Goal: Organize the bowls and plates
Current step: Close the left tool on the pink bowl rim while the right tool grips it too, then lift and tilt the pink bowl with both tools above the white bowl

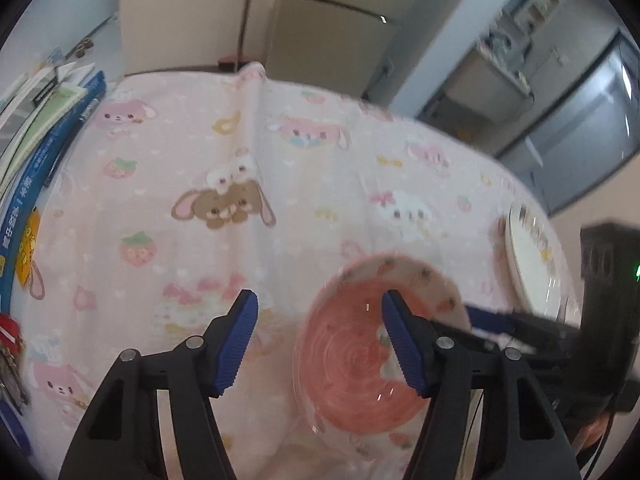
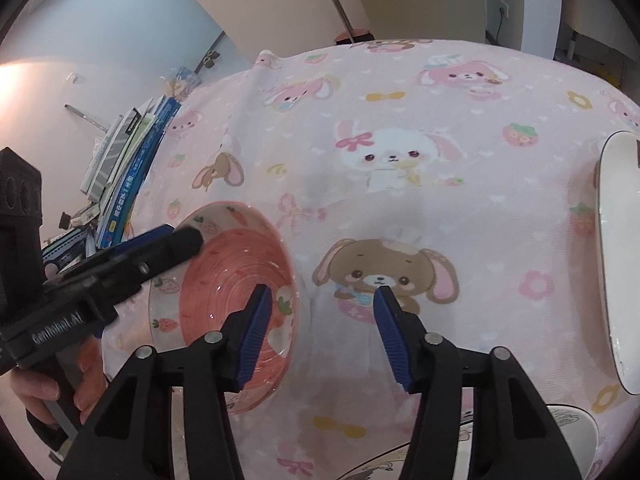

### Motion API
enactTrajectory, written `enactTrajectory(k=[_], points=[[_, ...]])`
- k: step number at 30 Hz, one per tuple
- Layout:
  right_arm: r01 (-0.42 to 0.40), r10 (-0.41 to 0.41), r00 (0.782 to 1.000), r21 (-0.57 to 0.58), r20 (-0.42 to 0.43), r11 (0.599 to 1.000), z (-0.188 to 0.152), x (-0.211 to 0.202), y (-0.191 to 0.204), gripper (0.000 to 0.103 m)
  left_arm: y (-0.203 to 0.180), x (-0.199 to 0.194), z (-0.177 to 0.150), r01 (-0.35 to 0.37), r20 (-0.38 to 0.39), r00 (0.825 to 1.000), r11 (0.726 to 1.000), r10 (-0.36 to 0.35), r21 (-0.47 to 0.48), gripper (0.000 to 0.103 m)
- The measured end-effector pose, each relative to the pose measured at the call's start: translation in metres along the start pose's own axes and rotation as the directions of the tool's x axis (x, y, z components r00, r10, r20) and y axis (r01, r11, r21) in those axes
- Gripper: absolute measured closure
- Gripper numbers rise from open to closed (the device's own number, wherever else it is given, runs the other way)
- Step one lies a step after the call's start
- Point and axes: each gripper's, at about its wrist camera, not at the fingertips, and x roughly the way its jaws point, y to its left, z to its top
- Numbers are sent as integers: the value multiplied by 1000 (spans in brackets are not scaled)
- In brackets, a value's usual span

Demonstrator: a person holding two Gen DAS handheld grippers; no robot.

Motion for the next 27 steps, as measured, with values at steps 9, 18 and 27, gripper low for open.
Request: enactTrajectory(k=[9, 18, 27], points=[[6, -7, 1000, -23, -27, 1000, -4, 11, 8, 57, 12, 9, -6, 51, -87, 995, 999, -52, -12, 62], [-20, 21, 999, 23, -43, 1000, -7, 26, 7, 70, -5, 36, -18, 26, -207, 978, 996, -8, 85, 62], [8, -8, 999, 5, -43, 1000, -10, 30, 16, 86, -15, 38, -21, -9, -200, 979, 990, 37, 140, 67]])
